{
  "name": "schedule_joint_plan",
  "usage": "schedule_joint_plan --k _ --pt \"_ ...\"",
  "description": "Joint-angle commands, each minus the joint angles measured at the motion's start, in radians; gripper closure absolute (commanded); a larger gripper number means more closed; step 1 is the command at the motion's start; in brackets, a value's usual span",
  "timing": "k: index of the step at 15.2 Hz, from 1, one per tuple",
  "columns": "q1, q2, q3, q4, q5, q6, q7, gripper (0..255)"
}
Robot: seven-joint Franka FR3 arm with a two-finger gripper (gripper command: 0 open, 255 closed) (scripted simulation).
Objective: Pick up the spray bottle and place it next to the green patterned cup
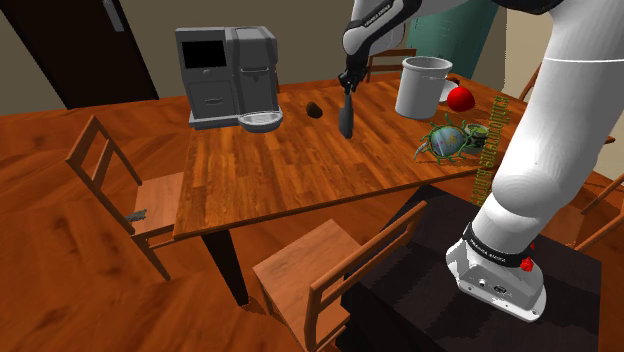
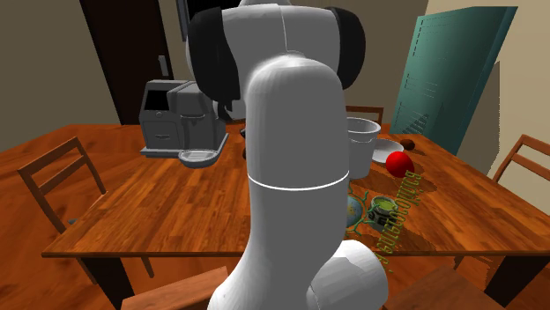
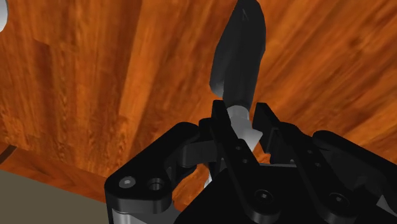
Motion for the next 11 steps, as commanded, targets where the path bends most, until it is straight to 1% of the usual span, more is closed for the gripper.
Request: schedule_joint_plan --k 1,11 --pt "0.0 -0.009 0.0 0.014 0.0 -0.023 -0.002 255" --pt "0.003 -0.055 0.001 0.094 0.0 -0.147 -0.012 255"
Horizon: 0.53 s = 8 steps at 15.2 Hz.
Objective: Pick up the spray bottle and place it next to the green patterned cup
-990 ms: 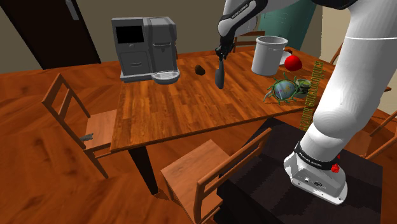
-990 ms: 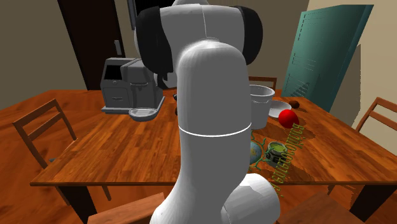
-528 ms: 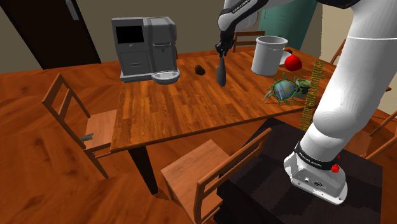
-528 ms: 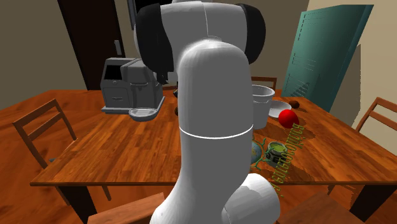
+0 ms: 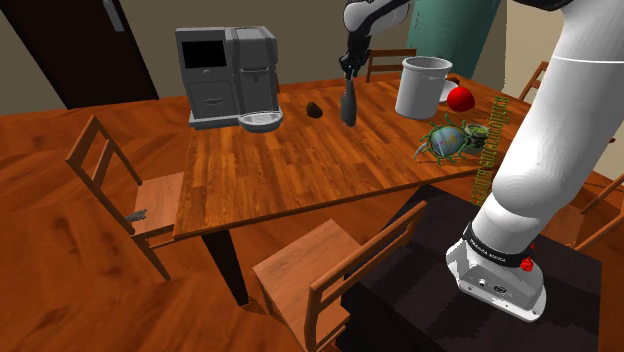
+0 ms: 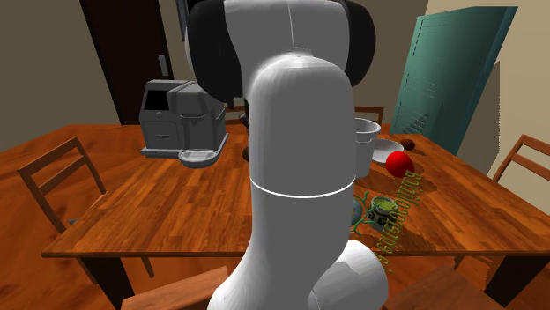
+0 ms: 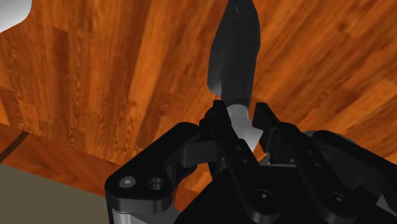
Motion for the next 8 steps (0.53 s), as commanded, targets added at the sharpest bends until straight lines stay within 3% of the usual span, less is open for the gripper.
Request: schedule_joint_plan --k 1,8 --pt "0.001 -0.009 0.0 0.016 -0.001 -0.024 -0.001 255" --pt "0.002 -0.027 0.001 0.087 0.002 -0.114 -0.009 255"
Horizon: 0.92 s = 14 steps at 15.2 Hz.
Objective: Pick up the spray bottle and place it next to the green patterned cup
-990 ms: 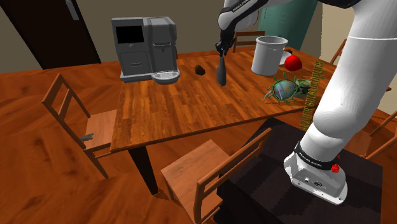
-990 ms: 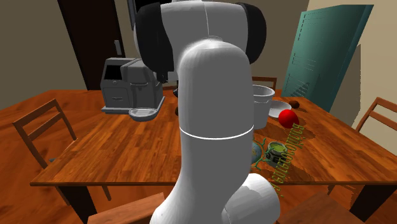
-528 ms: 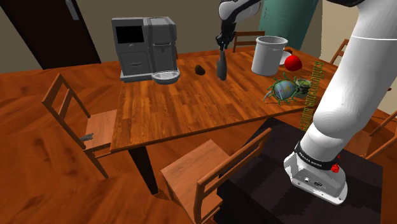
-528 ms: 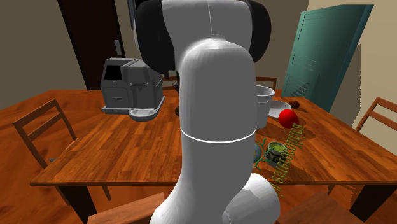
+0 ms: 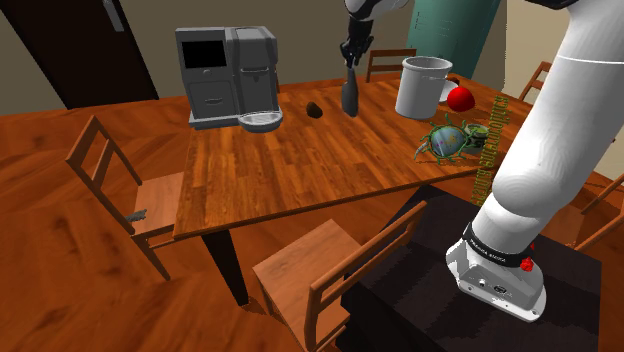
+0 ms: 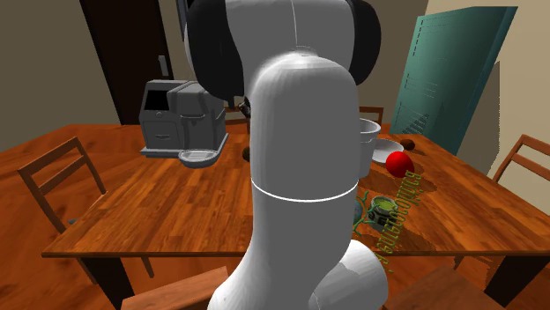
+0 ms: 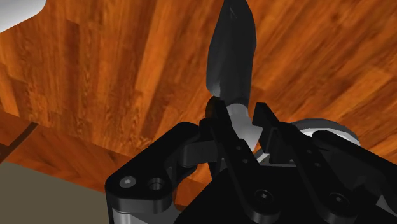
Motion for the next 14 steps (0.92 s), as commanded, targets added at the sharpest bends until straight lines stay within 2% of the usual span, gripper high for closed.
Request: schedule_joint_plan --k 1,14 --pt "0.001 -0.005 0.001 0.02 0.0 -0.025 0.0 255" --pt "0.001 -0.008 0.002 0.19 0.009 -0.198 -0.019 255"
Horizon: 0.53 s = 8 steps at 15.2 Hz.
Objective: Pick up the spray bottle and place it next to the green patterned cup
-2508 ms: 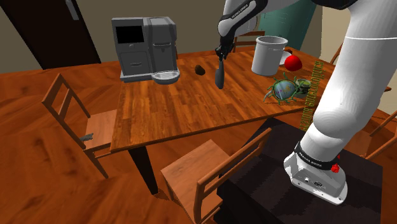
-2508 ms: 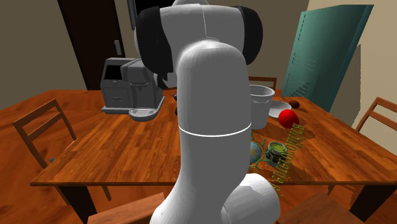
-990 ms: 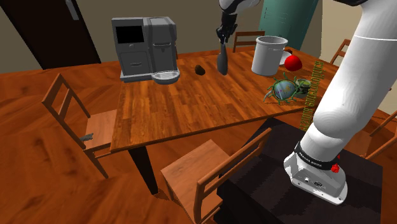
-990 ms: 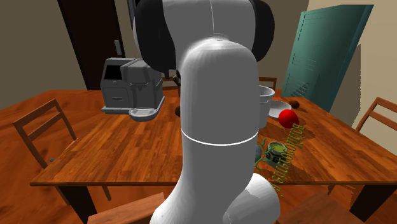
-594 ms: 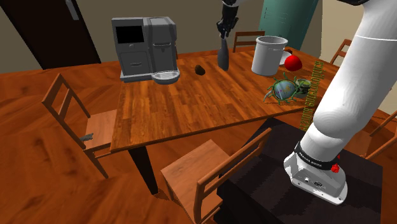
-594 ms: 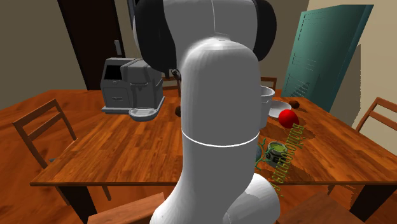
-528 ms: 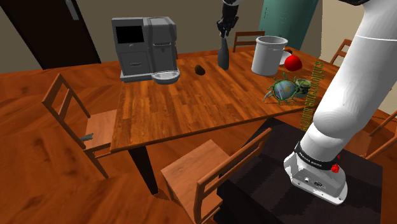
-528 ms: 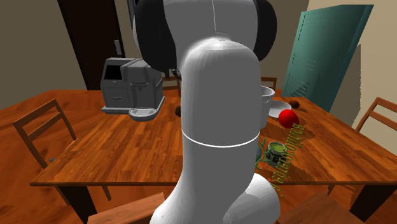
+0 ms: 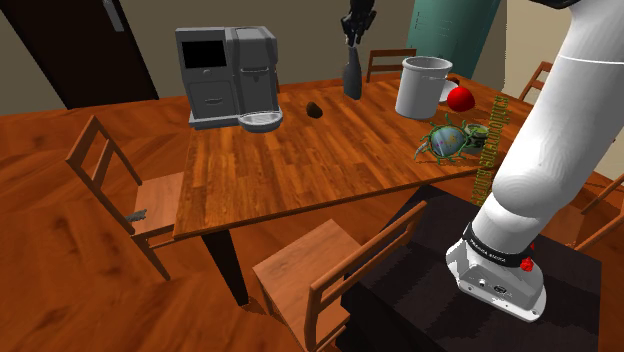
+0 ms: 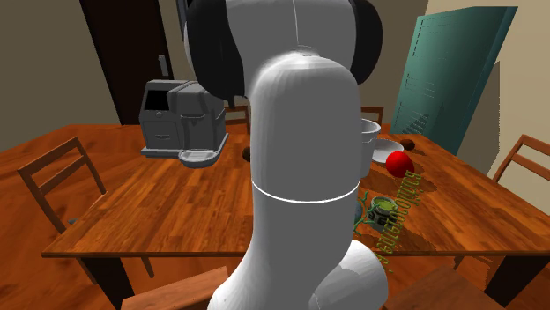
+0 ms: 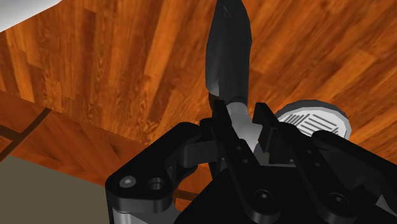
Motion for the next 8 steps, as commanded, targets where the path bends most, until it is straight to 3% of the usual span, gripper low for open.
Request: schedule_joint_plan --k 1,8 --pt "0.0 0.001 0.0 0.027 0.002 -0.026 -0.003 255" --pt "-0.002 0.018 -0.001 0.144 0.01 -0.126 -0.015 255"
